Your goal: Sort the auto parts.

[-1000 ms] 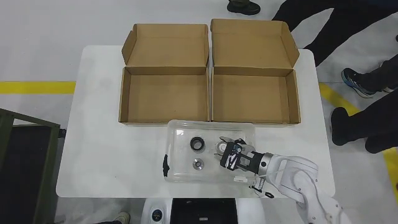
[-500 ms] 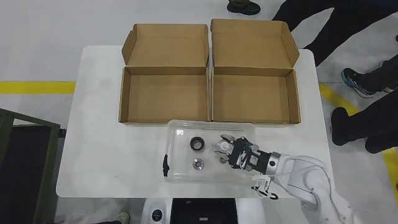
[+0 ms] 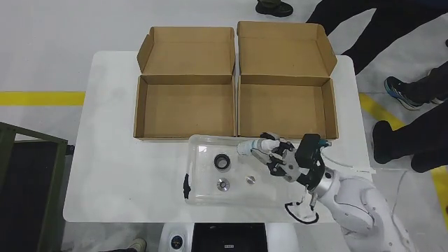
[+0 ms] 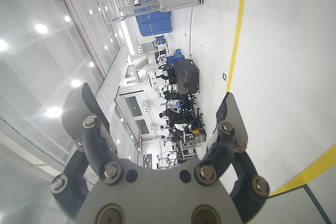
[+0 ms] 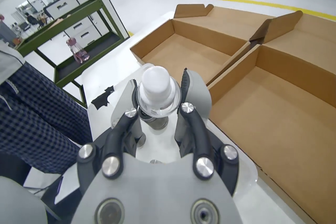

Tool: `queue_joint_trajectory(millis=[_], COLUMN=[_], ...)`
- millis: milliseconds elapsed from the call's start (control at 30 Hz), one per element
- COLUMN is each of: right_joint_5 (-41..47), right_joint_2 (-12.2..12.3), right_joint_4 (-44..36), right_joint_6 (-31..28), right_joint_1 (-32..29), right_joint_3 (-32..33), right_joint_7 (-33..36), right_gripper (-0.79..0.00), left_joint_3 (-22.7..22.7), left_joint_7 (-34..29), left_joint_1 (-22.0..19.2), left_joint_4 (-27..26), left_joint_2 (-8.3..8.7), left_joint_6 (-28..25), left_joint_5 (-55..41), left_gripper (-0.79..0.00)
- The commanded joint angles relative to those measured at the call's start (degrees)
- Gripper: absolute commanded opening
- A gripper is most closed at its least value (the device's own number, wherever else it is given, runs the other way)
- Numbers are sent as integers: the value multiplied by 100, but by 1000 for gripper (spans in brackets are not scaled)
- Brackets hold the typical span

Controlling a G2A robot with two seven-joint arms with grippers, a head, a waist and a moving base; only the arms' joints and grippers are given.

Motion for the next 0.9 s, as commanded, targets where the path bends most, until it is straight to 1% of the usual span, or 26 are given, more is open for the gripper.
queue_joint_trajectory(millis=[0, 33, 133, 233, 567, 800, 867], right_joint_5=[244, 349, 290, 594, 1803, 1655, 1423], right_joint_2=[-11, -18, -34, -69, -151, -165, -161], right_joint_4=[48, 93, 158, 212, 413, 267, 278], right_joint_6=[102, 159, 502, 814, 1084, 1222, 1245], right_joint_1=[27, 29, 57, 34, 116, 206, 245], right_joint_3=[41, 48, 127, 112, -38, -18, 0], right_joint_7=[-191, -270, -473, -772, -1055, -995, -939], right_gripper=[-785, -785, -785, -785, -785, -785, -785], left_joint_3=[0, 0, 0, 0, 0, 0, 0], left_joint_7=[0, 0, 0, 0, 0, 0, 0], left_joint_1=[0, 0, 0, 0, 0, 0, 0], left_joint_4=[0, 0, 0, 0, 0, 0, 0], left_joint_2=[0, 0, 0, 0, 0, 0, 0], left_joint_6=[0, 0, 0, 0, 0, 0, 0], left_joint_5=[0, 0, 0, 0, 0, 0, 0], left_gripper=[0, 0, 0, 0, 0, 0, 0])
